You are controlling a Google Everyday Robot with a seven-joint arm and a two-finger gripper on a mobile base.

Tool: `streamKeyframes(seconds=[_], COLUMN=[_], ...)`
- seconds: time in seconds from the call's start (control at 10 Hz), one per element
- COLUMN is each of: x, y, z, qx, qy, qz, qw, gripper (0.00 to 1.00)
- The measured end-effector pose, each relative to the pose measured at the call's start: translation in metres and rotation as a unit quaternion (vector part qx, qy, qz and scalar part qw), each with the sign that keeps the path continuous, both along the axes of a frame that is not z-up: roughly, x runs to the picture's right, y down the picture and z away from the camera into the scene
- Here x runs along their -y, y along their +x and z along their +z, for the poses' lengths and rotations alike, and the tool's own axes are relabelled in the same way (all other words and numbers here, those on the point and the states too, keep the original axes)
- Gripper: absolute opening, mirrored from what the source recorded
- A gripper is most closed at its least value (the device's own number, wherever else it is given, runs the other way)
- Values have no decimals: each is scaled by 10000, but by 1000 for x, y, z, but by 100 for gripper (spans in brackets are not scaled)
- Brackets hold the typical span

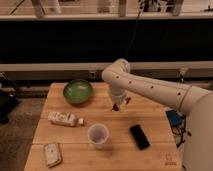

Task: Place the pepper in the ceramic cup

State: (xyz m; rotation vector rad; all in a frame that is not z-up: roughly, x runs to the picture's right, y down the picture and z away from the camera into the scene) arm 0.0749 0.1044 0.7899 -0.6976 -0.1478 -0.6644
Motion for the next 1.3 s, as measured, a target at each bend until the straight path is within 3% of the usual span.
streamKeyframes(seconds=[0.2, 0.7, 0.9, 1.3], x=[-14, -33, -53, -73], y=[-19, -42, -59, -71], z=[-16, -35, -52, -67], qx=[85, 265, 422, 688], qy=[-15, 3, 4, 43], qz=[-171, -532, -724, -1082], qw=[9998, 9982, 9965, 9917], gripper=[1, 1, 1, 1])
